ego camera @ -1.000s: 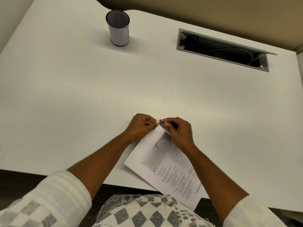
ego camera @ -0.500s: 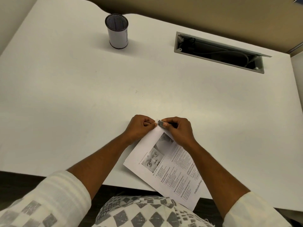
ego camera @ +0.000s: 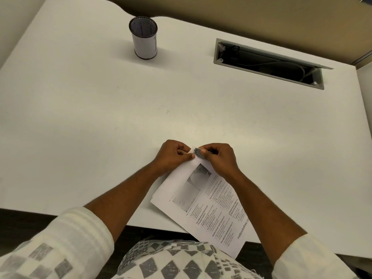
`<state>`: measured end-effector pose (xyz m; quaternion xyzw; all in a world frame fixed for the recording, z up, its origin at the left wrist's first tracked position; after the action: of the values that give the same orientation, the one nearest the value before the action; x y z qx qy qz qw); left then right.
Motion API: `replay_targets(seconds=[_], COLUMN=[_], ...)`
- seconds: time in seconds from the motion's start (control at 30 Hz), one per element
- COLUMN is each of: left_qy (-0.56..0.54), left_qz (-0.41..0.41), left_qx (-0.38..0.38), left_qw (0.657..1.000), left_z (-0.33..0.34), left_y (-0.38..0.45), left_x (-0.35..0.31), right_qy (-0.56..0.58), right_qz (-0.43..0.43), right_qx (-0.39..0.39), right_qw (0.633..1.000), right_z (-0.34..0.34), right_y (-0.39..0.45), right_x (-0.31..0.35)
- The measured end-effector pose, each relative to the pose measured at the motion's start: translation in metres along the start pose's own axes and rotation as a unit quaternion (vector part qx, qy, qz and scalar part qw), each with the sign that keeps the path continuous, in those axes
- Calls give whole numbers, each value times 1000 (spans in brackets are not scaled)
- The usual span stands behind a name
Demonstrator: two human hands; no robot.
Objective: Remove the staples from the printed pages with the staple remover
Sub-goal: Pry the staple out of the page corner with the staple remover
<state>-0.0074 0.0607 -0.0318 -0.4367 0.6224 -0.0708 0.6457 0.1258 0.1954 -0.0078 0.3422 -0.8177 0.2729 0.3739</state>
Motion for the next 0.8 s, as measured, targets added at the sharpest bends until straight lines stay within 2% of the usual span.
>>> replay_targets(seconds=[0.13, 0.3, 0.53, 0.63, 0.8], left_qy=[-10, -21, -36, -38, -39], left_qz=[6, 1, -9, -12, -6], left_qx=[-4, 3, 7, 12, -4], left_qw=[1000, 1000, 999, 999, 999], left_z=[-1, -2, 1, 1, 2], left_y=[0, 1, 0, 1, -1], left_x=[0, 0, -1, -2, -4], right_qy=[5, 5, -59, -81, -71], right_qz=[-18, -42, -46, -37, -35], right_qx=[7, -55, 11, 15, 49], right_qw=[1000, 998, 997, 996, 996], right_z=[-4, -30, -23, -20, -18], right_y=[-1, -11, -14, -11, -10], right_x=[3, 3, -4, -8, -5])
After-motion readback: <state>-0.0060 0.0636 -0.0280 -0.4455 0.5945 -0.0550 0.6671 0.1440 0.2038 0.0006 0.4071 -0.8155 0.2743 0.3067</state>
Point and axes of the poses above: each hand's wrist, its own y-axis towards the middle knuckle, its own z-axis out of the palm, x = y × z, the point moved 6 cm from there along y, towards the middle knuckle, and after that the axes turned 14 degrees about -z, right-handed, at the moved point
